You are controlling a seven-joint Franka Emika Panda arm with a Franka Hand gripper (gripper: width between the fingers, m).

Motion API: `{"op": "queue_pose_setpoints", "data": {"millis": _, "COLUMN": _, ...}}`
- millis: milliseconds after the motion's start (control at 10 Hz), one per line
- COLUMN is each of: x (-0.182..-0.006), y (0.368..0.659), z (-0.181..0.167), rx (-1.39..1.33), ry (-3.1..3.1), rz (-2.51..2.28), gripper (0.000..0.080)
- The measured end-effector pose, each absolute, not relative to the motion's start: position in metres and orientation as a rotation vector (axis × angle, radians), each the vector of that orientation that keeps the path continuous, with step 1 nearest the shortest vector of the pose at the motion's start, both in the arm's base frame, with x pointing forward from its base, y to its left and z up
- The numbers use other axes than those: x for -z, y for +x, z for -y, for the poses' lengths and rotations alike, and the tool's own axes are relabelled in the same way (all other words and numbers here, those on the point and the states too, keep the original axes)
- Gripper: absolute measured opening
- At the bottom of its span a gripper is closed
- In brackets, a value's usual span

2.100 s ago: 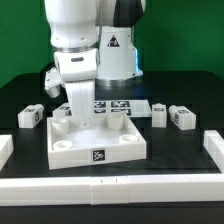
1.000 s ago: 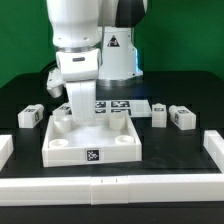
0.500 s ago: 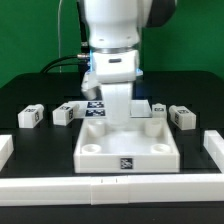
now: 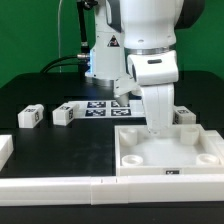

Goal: Assemble one leg

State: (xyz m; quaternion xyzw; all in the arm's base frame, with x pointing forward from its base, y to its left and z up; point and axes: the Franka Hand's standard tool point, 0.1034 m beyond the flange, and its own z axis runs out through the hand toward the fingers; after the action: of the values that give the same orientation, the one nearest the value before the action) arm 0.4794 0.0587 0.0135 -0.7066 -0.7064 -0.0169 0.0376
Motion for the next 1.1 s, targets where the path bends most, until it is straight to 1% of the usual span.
{"op": "queue_pose_setpoints", "data": {"millis": 200, "x": -0.0135, "y": 0.4794, "z": -0.0585, "rx": 0.052, "ry": -2.167, "rz": 2.170, "gripper": 0.0064}}
{"op": "queue_pose_setpoints", "data": {"millis": 300, "x": -0.0132, "y": 0.4790, "z": -0.0581, "rx": 0.051, "ry": -2.168, "rz": 2.169, "gripper": 0.0137}}
{"op": "queue_pose_setpoints", "data": {"millis": 400, "x": -0.0131, "y": 0.4789, "z": -0.0579, "rx": 0.051, "ry": -2.168, "rz": 2.168, "gripper": 0.0137}}
{"op": "queue_pose_setpoints", "data": {"millis": 500, "x": -0.0131, "y": 0.4788, "z": -0.0576, "rx": 0.050, "ry": -2.168, "rz": 2.168, "gripper": 0.0319}}
{"op": "queue_pose_setpoints", "data": {"millis": 600, "x": -0.0131, "y": 0.4788, "z": -0.0575, "rx": 0.050, "ry": -2.169, "rz": 2.167, "gripper": 0.0519}}
{"op": "queue_pose_setpoints", "data": {"millis": 700, "x": -0.0130, "y": 0.4788, "z": -0.0573, "rx": 0.050, "ry": -2.169, "rz": 2.167, "gripper": 0.0519}}
{"op": "queue_pose_setpoints", "data": {"millis": 800, "x": -0.0130, "y": 0.4787, "z": -0.0572, "rx": 0.050, "ry": -2.169, "rz": 2.167, "gripper": 0.0608}}
{"op": "queue_pose_setpoints", "data": {"millis": 900, "x": -0.0130, "y": 0.4787, "z": -0.0571, "rx": 0.050, "ry": -2.170, "rz": 2.166, "gripper": 0.0608}}
{"op": "queue_pose_setpoints", "data": {"millis": 1000, "x": -0.0130, "y": 0.4787, "z": -0.0570, "rx": 0.050, "ry": -2.170, "rz": 2.166, "gripper": 0.0643}}
{"op": "queue_pose_setpoints", "data": {"millis": 1100, "x": -0.0130, "y": 0.4787, "z": -0.0569, "rx": 0.050, "ry": -2.170, "rz": 2.166, "gripper": 0.0648}}
